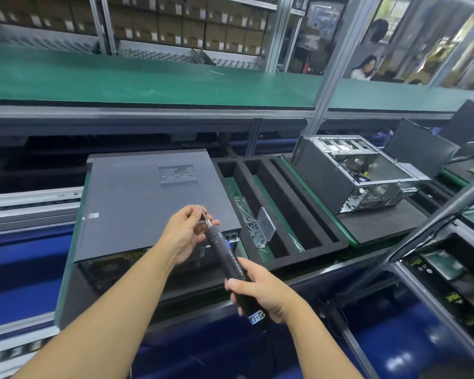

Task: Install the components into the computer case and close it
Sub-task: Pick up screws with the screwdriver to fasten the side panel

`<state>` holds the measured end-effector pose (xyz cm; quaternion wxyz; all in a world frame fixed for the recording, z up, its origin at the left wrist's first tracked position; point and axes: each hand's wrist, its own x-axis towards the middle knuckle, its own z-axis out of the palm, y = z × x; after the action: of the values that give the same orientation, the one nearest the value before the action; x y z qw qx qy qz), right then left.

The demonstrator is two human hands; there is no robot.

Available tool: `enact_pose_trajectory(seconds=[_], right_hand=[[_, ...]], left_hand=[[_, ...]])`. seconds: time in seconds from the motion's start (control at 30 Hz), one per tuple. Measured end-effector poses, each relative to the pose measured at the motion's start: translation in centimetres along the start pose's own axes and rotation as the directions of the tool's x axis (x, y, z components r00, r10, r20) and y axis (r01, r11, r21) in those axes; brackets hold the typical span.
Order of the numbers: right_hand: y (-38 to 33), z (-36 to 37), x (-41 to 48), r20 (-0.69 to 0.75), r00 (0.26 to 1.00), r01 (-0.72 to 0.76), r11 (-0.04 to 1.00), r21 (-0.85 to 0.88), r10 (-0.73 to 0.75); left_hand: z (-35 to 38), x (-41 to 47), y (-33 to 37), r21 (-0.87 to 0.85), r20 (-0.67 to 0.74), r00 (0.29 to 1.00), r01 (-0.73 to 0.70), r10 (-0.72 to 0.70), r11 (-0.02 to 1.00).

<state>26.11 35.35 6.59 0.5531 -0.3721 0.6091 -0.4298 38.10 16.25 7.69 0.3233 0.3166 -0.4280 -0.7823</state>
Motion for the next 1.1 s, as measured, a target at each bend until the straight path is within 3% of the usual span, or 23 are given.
enact_pose_trajectory(seconds=[0.13, 0.3, 0.43, 0.5, 0.53, 0.6, 0.67, 0.73, 0.83, 1.1], right_hand=[[0.9, 0.7, -1.0, -0.03, 0.999, 0.02, 0.999, -0.041, -0.021], [2.4, 1.8, -1.9, -0.06, 0.997, 0.041, 0.999, -0.026, -0.042], [4.2, 1.9, -2.5, -0.103, 0.994, 0.036, 0.999, 0.006, -0.035], [5.0, 1.7, -2.8, -0.127, 0.991, 0.044, 0.998, 0.038, -0.039], [5.4, 1.5, -3.1, -0.14, 0.989, 0.047, 0.998, 0.05, -0.04], [6.1, 1.2, -3.6, -0.159, 0.987, 0.039, 0.997, 0.062, -0.029], [6.6, 1.0, -4.1, -0.172, 0.985, 0.025, 0.998, 0.065, -0.013], [6.7, 0.8, -4.5, -0.19, 0.982, 0.021, 0.998, 0.061, -0.009], [6.6, 0.3, -4.8, -0.208, 0.978, 0.029, 0.998, 0.05, -0.018], [6.3, -0.5, -3.7, -0.208, 0.978, -0.012, 1.0, 0.021, 0.016]], left_hand=[[-0.4, -0.5, -0.1, 0.034, 0.06, 0.998, 0.021, -0.023, 0.999], [0.1, -0.7, -1.2, 0.127, 0.025, 0.998, 0.058, -0.062, 0.99], [0.3, -0.4, -1.4, 0.356, 0.001, 0.996, 0.081, -0.087, 0.931], [-0.1, -0.1, -0.9, 0.596, 0.008, 1.0, 0.002, -0.008, 0.803], [-0.5, 0.2, -0.5, 0.749, 0.02, 0.996, -0.076, 0.092, 0.658], [-1.2, 0.9, 0.2, 0.941, 0.122, 0.947, -0.206, 0.299, 0.27], [-1.2, 1.6, 0.3, 0.958, 0.282, 0.916, -0.282, 0.286, -0.039], [-0.8, 2.4, -0.2, 0.925, 0.349, 0.924, -0.314, 0.155, -0.212], [0.0, 3.2, -1.3, 0.929, 0.325, 0.94, -0.297, 0.101, -0.222], [0.3, 3.3, -2.9, 0.944, 0.267, 0.952, -0.226, 0.15, -0.241]])
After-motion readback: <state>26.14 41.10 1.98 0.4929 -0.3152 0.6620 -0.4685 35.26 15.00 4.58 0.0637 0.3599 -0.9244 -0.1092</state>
